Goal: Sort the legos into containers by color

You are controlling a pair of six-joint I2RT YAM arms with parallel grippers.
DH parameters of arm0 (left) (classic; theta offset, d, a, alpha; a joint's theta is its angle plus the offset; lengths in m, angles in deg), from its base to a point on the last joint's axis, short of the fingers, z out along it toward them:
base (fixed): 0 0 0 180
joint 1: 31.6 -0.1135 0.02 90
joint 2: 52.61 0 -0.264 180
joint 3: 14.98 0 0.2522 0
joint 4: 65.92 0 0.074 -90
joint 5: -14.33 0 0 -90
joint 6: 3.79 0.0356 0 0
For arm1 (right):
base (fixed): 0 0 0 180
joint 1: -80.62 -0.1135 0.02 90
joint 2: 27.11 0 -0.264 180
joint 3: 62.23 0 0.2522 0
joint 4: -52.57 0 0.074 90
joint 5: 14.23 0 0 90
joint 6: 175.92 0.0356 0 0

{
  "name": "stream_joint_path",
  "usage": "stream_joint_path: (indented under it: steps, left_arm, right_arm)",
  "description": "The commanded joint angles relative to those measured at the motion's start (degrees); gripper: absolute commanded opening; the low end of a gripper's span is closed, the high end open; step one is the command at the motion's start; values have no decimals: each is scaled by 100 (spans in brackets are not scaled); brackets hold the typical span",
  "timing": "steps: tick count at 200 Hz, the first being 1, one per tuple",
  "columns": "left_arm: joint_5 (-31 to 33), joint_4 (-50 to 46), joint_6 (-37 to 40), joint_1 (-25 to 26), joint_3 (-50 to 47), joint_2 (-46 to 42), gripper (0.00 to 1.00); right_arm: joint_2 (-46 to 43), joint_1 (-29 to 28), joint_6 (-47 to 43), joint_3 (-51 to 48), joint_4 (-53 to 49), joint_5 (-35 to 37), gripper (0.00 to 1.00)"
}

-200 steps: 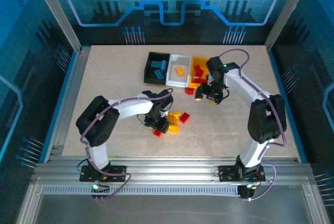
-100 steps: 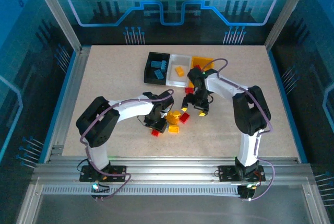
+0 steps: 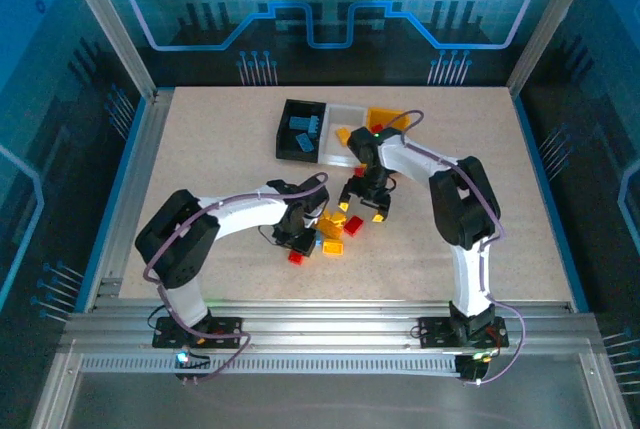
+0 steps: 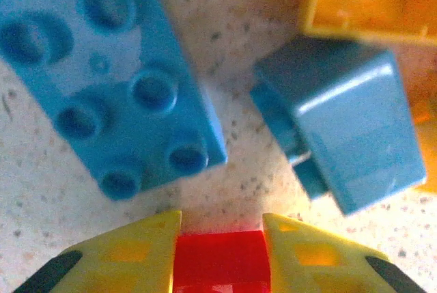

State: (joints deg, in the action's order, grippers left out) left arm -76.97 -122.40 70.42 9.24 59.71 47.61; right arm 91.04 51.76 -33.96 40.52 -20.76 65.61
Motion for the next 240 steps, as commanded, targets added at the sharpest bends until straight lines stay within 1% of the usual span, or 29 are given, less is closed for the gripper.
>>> stream_joint_path:
  steps: [1, 39, 69, 90, 111, 125, 150, 161, 176, 199, 218, 240]
  left_arm:
    - [-190, -365, -191, -204, -57, -530, 32]
    - [-143, -733, -142, -601, 103, -1140, 33]
    - [-129, -947, -4, -930, 367, -1354, 33]
    - [-143, -993, 56, -1140, 606, -1342, 33]
    - [-181, -984, 83, -1286, 912, -1233, 33]
    - [-214, -975, 110, -1336, 1141, -1082, 33]
    - [-305, -971, 120, -1387, 1649, -706, 33]
    - [-367, -936, 82, -1395, 1915, -517, 33]
    - [-500, -872, -28, -1395, 2334, -194, 33]
    - [-906, -664, -404, -1395, 3076, 414, 33]
    - [-1387, -361, -963, -1395, 3741, 993, 33]
    - [-2000, 164, -1823, -1402, 4465, 1704, 33]
  right_arm:
    - [277, -154, 170, 285, -340, -72, 77]
    - [455, -268, 212, 254, -372, -103, 74]
    - [437, -373, 237, 57, -336, -102, 70]
    - [413, -406, 248, -97, -275, -110, 64]
    - [330, -409, 254, -264, -205, -84, 54]
    - [259, -390, 262, -368, -182, -41, 47]
    - [75, -303, 244, -563, -143, 28, 32]
    - [-25, -232, 217, -672, -130, 39, 28]
    - [-207, -111, 146, -806, -116, 89, 28]
    - [-670, 123, 12, -1112, -19, 263, 27]
    - [-1205, 359, -94, -1499, 281, 190, 27]
    - [-1725, 638, -267, -1910, 609, 12, 27]
